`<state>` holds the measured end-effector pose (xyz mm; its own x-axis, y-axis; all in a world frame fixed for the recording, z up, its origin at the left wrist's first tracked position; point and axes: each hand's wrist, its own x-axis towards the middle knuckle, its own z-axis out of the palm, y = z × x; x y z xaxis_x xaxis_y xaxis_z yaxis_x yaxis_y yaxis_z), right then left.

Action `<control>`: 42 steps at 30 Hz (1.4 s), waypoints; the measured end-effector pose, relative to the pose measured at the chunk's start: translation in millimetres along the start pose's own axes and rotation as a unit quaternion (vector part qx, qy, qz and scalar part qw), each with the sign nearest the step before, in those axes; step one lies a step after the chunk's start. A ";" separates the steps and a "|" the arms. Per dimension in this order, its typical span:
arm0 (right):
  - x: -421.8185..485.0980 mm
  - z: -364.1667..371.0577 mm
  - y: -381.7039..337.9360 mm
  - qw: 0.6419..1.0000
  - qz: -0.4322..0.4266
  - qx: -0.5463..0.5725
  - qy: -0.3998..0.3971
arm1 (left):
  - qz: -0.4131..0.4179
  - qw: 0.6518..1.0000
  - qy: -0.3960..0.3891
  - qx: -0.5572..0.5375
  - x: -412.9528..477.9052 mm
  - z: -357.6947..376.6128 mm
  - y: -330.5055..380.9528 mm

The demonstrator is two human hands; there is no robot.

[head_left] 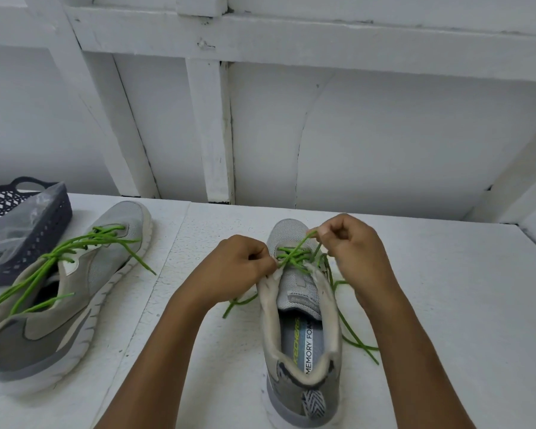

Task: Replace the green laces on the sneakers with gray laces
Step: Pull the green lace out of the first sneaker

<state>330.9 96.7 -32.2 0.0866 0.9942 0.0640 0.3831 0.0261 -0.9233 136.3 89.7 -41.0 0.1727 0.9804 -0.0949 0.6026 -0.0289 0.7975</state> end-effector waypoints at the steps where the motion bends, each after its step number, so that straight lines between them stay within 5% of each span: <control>1: 2.0 -1.0 0.4 0.995 0.036 0.092 -0.011 | -0.001 1.000 0.000 -0.001 -0.4 -0.3 -0.4; 4: 2.7 -1.0 3.0 0.960 0.101 0.244 -0.089 | -0.004 1.000 -0.002 -0.011 -0.9 0.8 -0.7; 16: -5.8 2.5 0.4 0.982 -0.040 0.027 -0.180 | -0.013 1.000 -0.007 -0.014 -1.3 3.1 0.8; 24: -4.6 -0.6 -3.0 0.974 -0.007 0.158 -0.164 | -0.014 1.000 -0.010 -0.022 -1.6 3.3 0.4; 27: -2.9 -5.9 -0.9 0.988 0.004 0.098 -0.122 | -0.012 1.000 -0.009 -0.022 -2.0 3.8 1.1; 34: -6.7 -1.6 -3.9 0.974 -0.024 -0.143 -0.173 | -0.007 1.000 -0.009 -0.014 -0.6 4.6 0.4; 42: -10.7 -2.9 -12.0 0.958 -0.033 -0.228 -0.170 | -0.005 1.000 -0.009 -0.019 0.0 6.0 0.0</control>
<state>328.0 85.4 -20.7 -0.2260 0.9707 -0.0814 0.7467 0.1190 -0.6544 141.0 88.5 -44.5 0.1808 0.9769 -0.1137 0.5745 -0.0110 0.8184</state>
